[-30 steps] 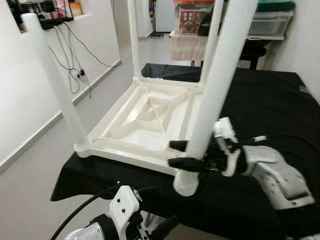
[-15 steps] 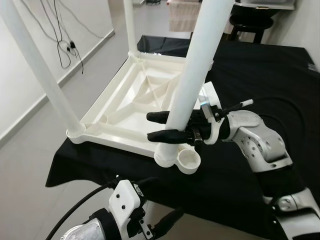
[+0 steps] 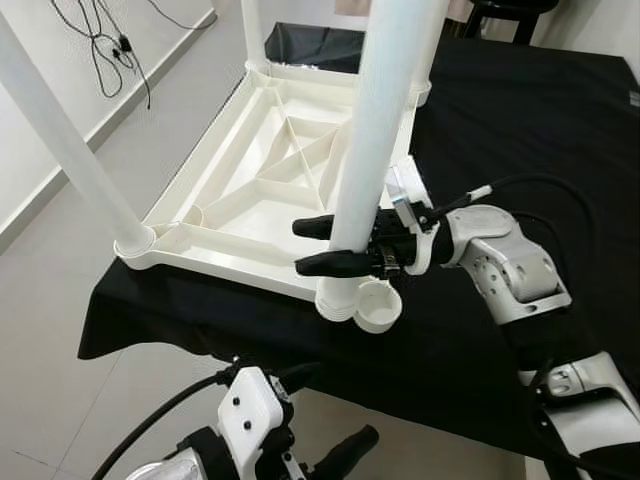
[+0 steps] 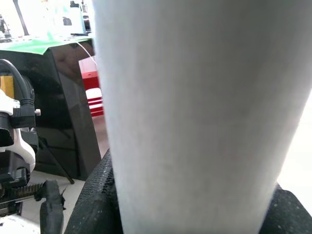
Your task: Building children table
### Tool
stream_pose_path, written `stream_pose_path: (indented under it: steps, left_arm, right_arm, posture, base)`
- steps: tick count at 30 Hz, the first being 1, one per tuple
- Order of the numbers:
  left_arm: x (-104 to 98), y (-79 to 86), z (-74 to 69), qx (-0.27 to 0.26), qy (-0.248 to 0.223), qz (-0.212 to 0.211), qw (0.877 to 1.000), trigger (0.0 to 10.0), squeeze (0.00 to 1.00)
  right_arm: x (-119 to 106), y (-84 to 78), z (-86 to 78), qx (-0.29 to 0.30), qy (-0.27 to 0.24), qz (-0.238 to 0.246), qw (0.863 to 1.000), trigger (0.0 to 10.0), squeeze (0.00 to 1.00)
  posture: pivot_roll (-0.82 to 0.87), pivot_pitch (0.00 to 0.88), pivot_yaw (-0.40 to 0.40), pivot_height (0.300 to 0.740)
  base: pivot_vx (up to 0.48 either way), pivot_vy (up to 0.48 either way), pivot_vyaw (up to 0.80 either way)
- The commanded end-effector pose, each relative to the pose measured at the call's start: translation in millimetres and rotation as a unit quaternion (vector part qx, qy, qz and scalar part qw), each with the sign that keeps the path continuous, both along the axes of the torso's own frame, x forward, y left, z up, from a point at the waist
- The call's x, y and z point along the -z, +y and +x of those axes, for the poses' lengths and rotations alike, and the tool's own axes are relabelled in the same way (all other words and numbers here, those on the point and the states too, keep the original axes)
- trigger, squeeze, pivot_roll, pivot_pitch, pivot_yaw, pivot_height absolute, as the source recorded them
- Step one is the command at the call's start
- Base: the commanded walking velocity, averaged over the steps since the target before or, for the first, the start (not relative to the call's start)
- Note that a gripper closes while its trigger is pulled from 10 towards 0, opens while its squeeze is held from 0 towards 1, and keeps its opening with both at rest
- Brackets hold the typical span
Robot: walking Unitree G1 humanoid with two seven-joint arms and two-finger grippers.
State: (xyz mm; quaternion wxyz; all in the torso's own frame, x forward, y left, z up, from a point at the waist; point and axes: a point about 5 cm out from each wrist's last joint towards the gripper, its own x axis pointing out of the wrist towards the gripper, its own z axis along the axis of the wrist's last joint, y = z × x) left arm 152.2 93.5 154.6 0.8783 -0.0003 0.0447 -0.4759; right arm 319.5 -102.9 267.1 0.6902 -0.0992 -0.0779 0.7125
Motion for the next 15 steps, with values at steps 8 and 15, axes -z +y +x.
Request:
stream_pose_path:
  steps: [8,15]
  left_arm:
    - [0,-0.2,-9.3,0.002,0.016,-0.003,1.0,10.0,0.0]
    - [0,1.9,-11.6,0.003,0.024,-0.001,1.0,10.0,0.0]
  right_arm:
    - [8,-20.3,-2.9,-0.009,0.032,-0.001,0.999,10.0,0.0]
    - [5,-36.9,1.4,0.008,0.025,-0.002,1.0,10.0,0.0]
  posture:
    - [0.05,0.318,-0.017,0.74]
    - [0.05,0.307,-0.006,0.74]
  base:
    - [0.0,0.0,0.0]
    - [0.0,0.0,0.0]
